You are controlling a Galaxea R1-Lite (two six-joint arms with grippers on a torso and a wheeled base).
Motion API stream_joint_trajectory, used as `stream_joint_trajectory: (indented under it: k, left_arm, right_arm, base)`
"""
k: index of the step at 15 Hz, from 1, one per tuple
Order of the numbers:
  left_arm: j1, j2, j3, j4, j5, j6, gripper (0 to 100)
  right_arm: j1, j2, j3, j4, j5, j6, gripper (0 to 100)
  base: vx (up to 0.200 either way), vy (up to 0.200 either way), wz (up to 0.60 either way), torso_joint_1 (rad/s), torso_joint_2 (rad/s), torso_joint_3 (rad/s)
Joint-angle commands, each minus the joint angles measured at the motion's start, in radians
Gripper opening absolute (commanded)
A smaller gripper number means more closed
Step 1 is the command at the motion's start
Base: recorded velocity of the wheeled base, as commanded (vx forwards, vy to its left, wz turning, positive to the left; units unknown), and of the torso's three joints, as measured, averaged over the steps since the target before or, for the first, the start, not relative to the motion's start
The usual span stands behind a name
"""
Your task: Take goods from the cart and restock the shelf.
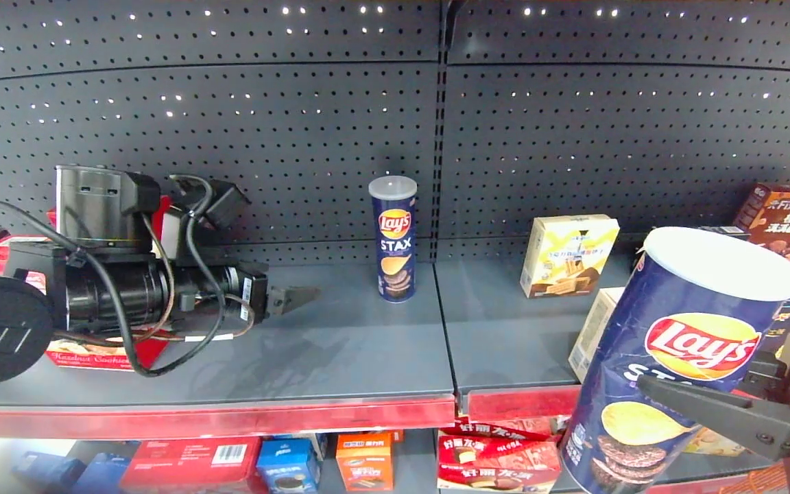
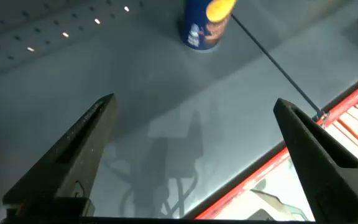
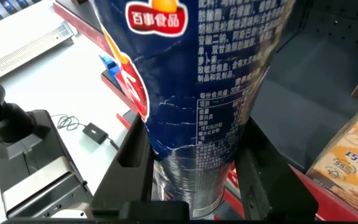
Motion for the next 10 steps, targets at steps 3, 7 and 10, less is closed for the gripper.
stream_joint_trajectory:
  k: [3,7,10]
  left_arm:
    - [-0.018,-0.003,0.016,-0.002,0.017,-0.001,100]
    - [-0.025,0.0,0.019,-0.007,0.074,0.01,100]
    - [-0.018,0.069,-0.017,-0.054,0.059,0.028,100]
  right_arm:
    - [-0.013,-0.014,0.036,0.0,0.001,-0.001,0]
    - [-0.015,-0.015,0.038,-0.001,0.001,-0.001,0]
    - [-0.013,-0.015,0.038,0.0,0.001,-0.002,0]
  base:
    - [0.0,0.0,0.0,0.0,0.0,0.0]
    - [0.0,0.0,0.0,0.0,0.0,0.0]
    - [0.0,0.0,0.0,0.0,0.0,0.0]
